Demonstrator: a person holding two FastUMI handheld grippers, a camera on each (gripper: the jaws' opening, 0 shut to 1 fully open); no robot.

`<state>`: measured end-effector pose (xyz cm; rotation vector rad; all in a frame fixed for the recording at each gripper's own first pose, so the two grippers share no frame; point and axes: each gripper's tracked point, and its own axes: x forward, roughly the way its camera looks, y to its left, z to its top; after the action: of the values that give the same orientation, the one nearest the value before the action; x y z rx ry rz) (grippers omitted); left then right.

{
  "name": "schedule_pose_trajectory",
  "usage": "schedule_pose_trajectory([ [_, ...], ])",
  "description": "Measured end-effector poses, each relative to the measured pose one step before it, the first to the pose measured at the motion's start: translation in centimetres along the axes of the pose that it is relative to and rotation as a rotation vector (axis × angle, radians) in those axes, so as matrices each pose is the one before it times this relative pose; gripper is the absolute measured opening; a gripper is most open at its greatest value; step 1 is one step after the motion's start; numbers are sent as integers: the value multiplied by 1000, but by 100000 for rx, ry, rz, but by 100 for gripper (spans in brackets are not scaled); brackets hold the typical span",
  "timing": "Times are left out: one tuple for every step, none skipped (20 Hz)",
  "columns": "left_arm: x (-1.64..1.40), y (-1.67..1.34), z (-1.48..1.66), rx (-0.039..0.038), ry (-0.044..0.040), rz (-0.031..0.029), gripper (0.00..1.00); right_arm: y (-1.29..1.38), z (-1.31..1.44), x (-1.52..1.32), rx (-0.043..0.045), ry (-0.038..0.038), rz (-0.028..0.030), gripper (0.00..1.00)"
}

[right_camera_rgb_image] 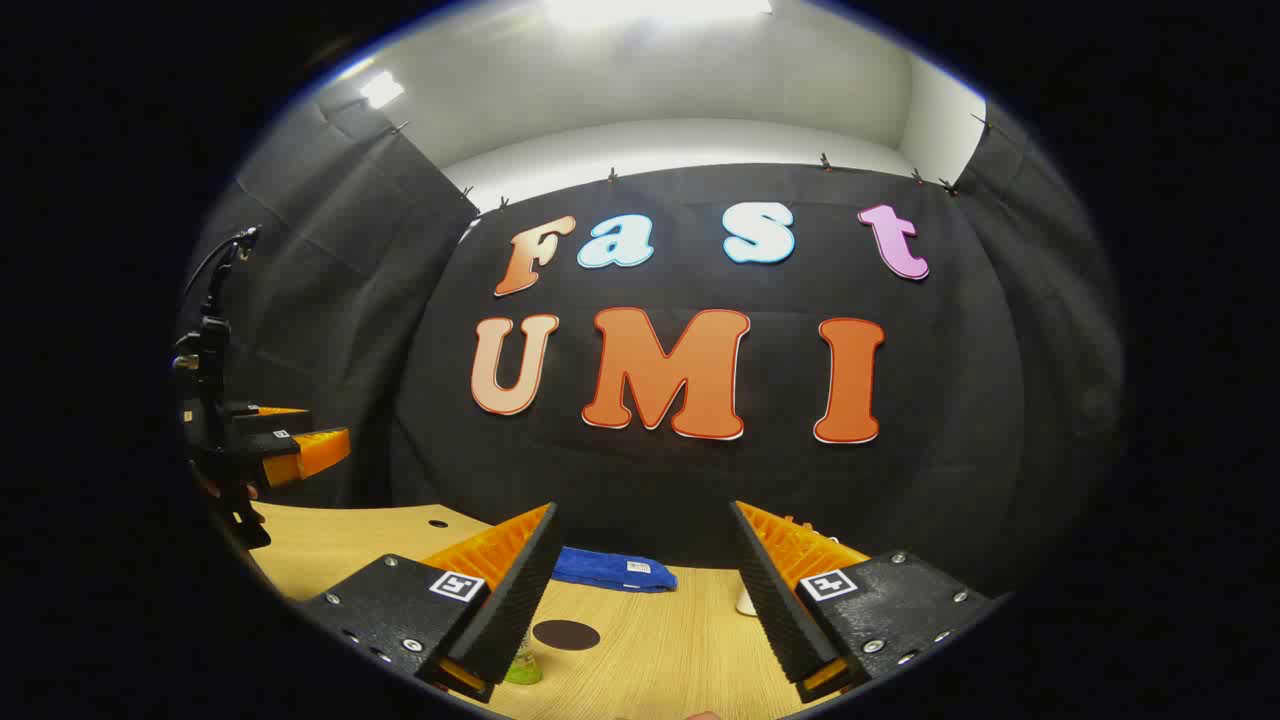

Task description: Open the teacup lid with one hand, grasp the water bottle and pour water into the teacup with the other hand; after pouring, place the water bottle on the coaster and then close the teacup lid.

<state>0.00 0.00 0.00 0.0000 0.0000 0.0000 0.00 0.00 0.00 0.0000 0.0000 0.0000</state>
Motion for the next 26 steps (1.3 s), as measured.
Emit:
schedule_pose_trajectory([
  [-93,-40,-51,-107,80,-127,96,52,-15,-76,-56,28,357,99],
  [11,-80,-35,-161,90,-191,96,202,-164,-45,-175,403,431,99],
  [-73,-60,38,-258,68,-249,98,8,-78,29,-125,351,148,99],
  [-129,-45,229,-329,-549,-119,96,-90,6,-28,-208,91,-2,99],
  [-171,-402,317,-336,-1098,-1303,96,46,99,-12,-113,-196,-107,99],
  [-137,-377,235,-77,-765,-955,98,100,177,23,57,-384,91,99],
  [-115,-19,68,242,-414,-351,98,12,62,-63,193,-286,82,99],
  [-26,-109,35,720,-10,-323,96,159,-117,5,-33,-204,311,98],
  [82,-127,-232,1246,706,-501,98,39,-292,19,-377,351,-9,98],
  [-79,-57,-287,1092,407,165,98,-108,-529,198,-297,1420,-222,98],
  [17,-23,-38,696,265,11,98,166,-473,139,-31,1335,234,99],
  [-3,-217,25,392,44,-379,96,142,-308,-36,46,876,226,99],
  [45,-127,293,169,-693,105,96,113,-127,-28,-187,277,279,99],
  [77,142,478,288,-1005,915,96,-12,66,280,-695,143,-29,99],
  [174,285,382,594,-853,1094,96,-204,-156,-22,-889,379,-797,99],
  [31,24,145,397,-527,907,98,-184,-132,-82,-472,5,-699,99],
  [65,-97,61,-523,-322,348,98,-37,46,81,177,-24,-239,99],
  [56,-355,-240,-1192,227,-834,96,122,6,27,756,-79,446,99],
  [-4,-533,-354,-1163,925,-1657,98,268,-55,14,866,23,897,99],
  [57,-314,-687,-792,1715,-1423,96,243,-171,19,511,155,920,99],
  [179,67,-579,-583,1418,-238,96,79,-102,-61,69,-37,779,99],
  [218,145,-485,-230,1251,-263,96,75,-306,130,-219,411,379,99],
  [165,34,-297,-234,1148,-490,96,10,-421,77,-180,987,275,99],
  [207,-101,-548,-466,1155,-760,96,8,-573,19,123,1395,246,99],
  [169,-191,-468,-742,1036,-1217,98,105,-628,-37,396,1532,393,99],
  [169,-289,-642,-651,1546,-1588,98,210,-540,105,494,1338,545,99],
])
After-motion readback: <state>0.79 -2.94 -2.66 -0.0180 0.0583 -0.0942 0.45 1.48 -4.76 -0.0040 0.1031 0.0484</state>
